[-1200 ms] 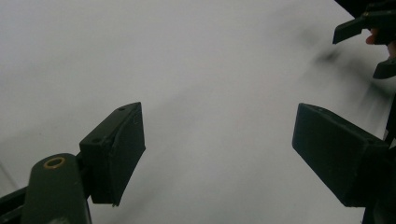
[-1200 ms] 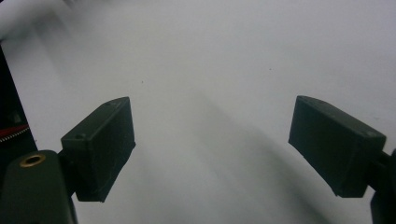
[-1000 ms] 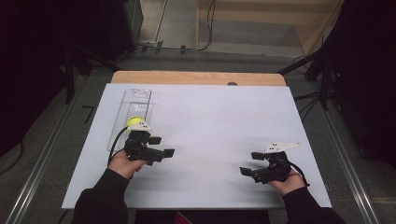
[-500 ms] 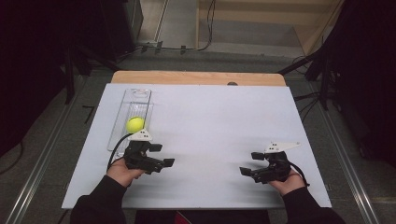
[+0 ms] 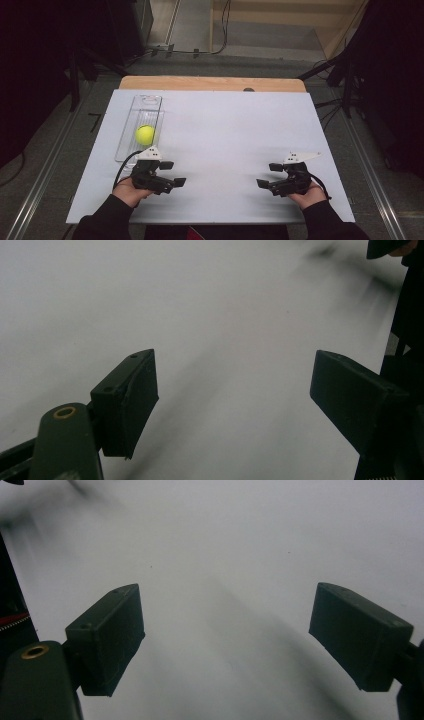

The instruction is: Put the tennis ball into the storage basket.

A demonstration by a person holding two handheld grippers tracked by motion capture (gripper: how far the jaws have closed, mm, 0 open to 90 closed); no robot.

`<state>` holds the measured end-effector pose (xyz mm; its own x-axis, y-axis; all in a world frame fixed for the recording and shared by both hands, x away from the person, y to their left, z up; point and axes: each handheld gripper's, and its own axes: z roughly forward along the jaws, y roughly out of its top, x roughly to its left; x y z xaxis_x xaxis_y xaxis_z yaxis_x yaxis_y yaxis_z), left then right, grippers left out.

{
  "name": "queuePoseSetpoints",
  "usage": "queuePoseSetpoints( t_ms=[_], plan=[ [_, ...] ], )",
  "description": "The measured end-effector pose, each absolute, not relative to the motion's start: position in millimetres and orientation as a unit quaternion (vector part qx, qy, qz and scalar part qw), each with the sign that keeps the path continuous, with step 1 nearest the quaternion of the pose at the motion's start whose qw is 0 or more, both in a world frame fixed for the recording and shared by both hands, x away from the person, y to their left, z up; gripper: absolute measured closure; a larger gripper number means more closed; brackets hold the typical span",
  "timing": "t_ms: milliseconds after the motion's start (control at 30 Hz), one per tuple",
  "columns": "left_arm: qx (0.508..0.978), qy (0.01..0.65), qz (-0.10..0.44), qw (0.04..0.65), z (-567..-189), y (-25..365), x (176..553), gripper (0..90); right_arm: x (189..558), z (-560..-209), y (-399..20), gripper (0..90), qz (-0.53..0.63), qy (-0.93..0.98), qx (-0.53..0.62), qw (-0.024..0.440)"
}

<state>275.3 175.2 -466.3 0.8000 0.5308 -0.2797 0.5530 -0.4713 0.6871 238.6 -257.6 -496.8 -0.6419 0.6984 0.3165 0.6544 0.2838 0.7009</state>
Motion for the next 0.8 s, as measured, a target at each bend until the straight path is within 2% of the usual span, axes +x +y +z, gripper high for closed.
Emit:
queuePoseSetpoints(
  t_ms=[800],
  plan=[
    [0.862,0.317,-0.003,0.395,-477,188,264,20.4,239,-498,-257,12.4,0.42,0.802,0.423,0.026]
  ],
)
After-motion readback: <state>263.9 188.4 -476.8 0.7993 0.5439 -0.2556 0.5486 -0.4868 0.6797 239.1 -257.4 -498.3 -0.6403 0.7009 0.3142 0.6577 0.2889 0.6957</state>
